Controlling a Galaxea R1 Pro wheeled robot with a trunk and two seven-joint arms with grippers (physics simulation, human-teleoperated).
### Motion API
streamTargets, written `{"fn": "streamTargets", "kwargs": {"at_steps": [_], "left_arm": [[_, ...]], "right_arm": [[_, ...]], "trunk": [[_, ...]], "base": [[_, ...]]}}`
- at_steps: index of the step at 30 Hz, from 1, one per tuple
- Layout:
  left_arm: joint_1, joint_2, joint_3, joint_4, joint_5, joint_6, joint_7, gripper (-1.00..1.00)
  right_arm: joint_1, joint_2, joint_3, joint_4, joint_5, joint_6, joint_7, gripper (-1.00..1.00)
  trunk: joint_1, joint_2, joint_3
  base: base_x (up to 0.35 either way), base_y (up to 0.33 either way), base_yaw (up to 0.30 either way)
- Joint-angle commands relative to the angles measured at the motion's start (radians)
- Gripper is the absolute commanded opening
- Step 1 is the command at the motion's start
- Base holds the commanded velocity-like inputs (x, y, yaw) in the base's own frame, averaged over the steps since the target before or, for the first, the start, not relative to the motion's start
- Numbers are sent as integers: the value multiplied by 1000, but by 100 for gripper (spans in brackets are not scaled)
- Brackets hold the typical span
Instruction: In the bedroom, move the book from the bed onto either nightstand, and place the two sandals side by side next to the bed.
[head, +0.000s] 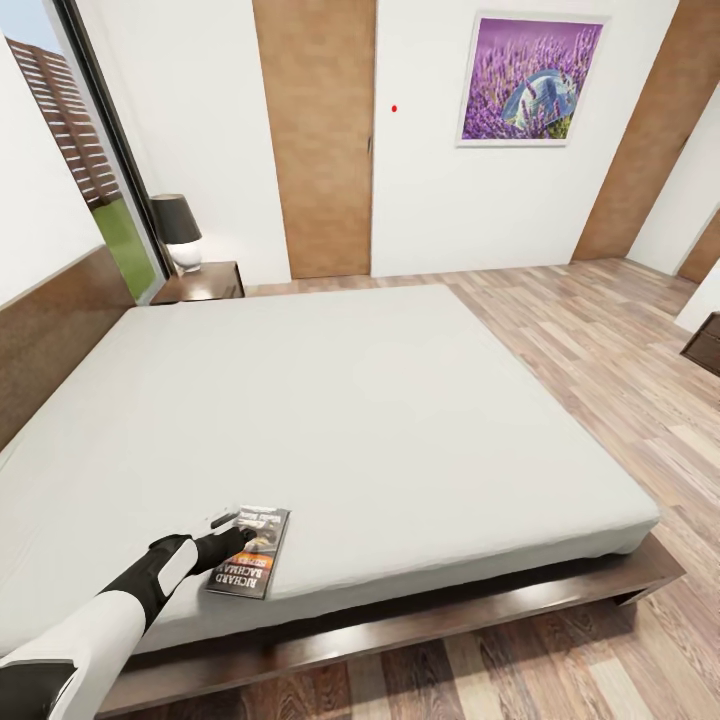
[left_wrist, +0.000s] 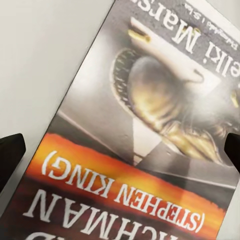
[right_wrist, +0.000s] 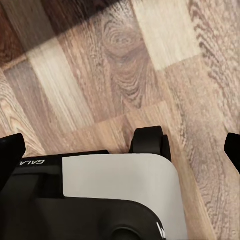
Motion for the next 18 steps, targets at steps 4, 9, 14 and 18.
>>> {"fn": "streamTargets", "kwargs": {"at_steps": [4,9,14,18], "left_arm": [[0,1,-3,-1,5,4,-1,100],[0,1,-3,-1,5,4,-1,100],[0,1,-3,-1,4,4,-1,100],[0,1,-3,-1,5,4,-1,100]], "right_arm": [[-1,0,7,3,-11,1,7,100],[-1,0,7,3,-10,1,6,100],[-1,0,7,3,-10,1,7,100],[-1,0,7,3,-11,1,6,100]], "trunk": [[0,0,-1],[0,0,-1],[0,0,-1],[0,0,-1]], "base": [[0,0,-2],[0,0,0],[0,0,0],[0,0,0]]}}
